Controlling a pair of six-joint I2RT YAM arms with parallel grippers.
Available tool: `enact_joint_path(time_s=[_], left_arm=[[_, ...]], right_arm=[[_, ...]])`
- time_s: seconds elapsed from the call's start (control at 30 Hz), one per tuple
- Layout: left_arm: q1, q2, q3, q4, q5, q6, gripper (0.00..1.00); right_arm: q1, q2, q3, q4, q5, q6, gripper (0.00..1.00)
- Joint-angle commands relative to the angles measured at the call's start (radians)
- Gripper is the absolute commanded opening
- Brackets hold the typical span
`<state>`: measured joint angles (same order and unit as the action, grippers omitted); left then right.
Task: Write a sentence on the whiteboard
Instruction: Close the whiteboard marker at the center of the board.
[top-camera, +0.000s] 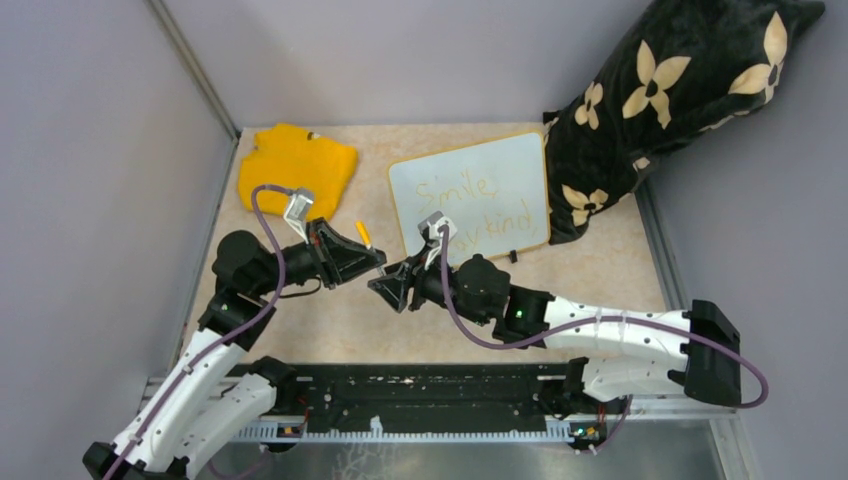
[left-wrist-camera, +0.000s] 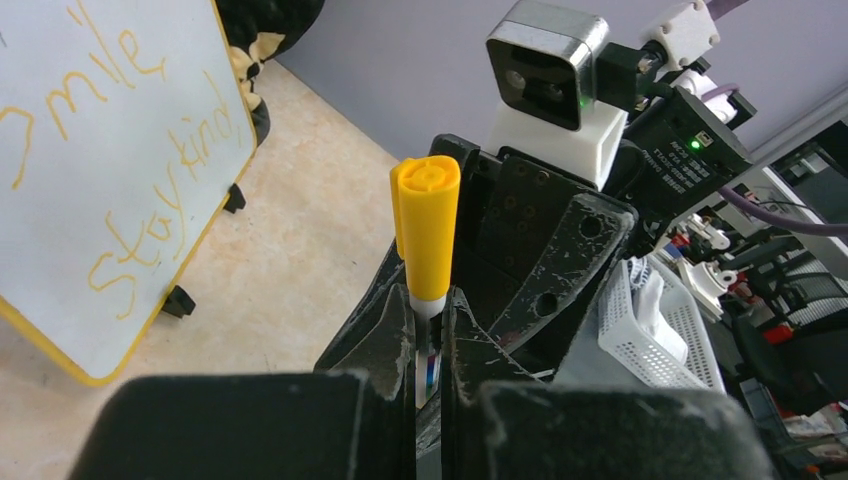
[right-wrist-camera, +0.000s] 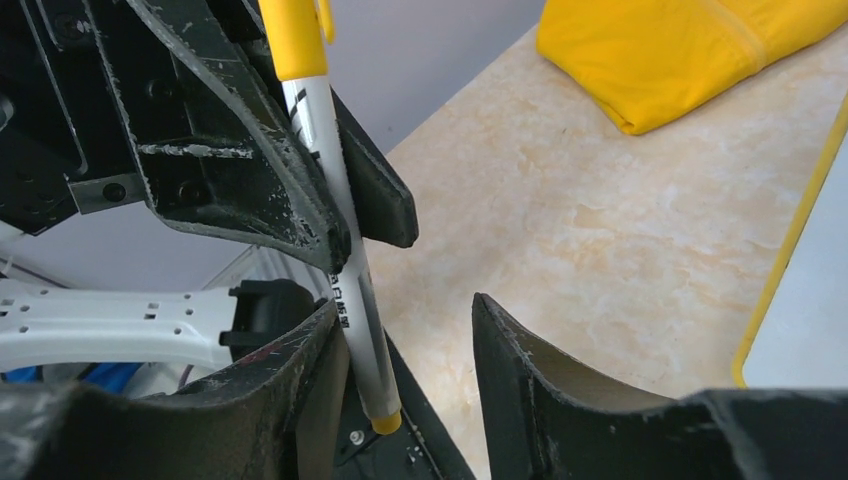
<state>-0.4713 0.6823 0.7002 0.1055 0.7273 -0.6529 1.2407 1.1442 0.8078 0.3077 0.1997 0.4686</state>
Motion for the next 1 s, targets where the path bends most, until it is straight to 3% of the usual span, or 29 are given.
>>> enact_joint_path(time_s=[0.0, 0.17, 0.27, 0.33, 0.37, 0.47, 0.57, 0.73, 0.97], left_arm=[[0.001, 0.001, -0.008, 0.064, 0.065, -0.036, 0.0], [0.0, 0.012, 0.006, 0.066, 0.096, -0.036, 0.0], [0.001, 0.028, 0.012, 0.062, 0.113, -0.041, 0.02], [0.001, 0.042, 0.016, 0.062, 0.13, -0.049, 0.08], [0.0, 0.046, 0.018, 0.062, 0.133, -0.05, 0.17], [0.002, 0.043, 0.021, 0.061, 0.127, -0.042, 0.58], [0.001, 0.018, 0.026, 0.047, 0.066, -0.023, 0.78], [0.001, -0.026, 0.043, 0.031, -0.069, -0.008, 0.83], [0.001, -0.004, 0.07, 0.057, -0.16, -0.034, 0.79]], right_arm=[[-0.01, 0.0, 0.064, 0.058, -0.019, -0.035, 0.46], [-0.01, -0.023, 0.053, 0.049, -0.036, -0.074, 0.3], [-0.01, -0.031, 0.052, 0.027, -0.038, -0.076, 0.0], [-0.01, -0.037, 0.049, 0.019, -0.042, -0.075, 0.0], [-0.011, -0.041, 0.045, 0.02, -0.048, -0.076, 0.0], [-0.01, -0.059, 0.034, 0.02, -0.05, -0.082, 0.0], [-0.01, -0.078, 0.023, 0.012, -0.045, -0.087, 0.0], [-0.011, -0.083, 0.014, 0.011, -0.06, -0.083, 0.0], [-0.01, -0.077, 0.013, 0.014, -0.093, -0.084, 0.0]])
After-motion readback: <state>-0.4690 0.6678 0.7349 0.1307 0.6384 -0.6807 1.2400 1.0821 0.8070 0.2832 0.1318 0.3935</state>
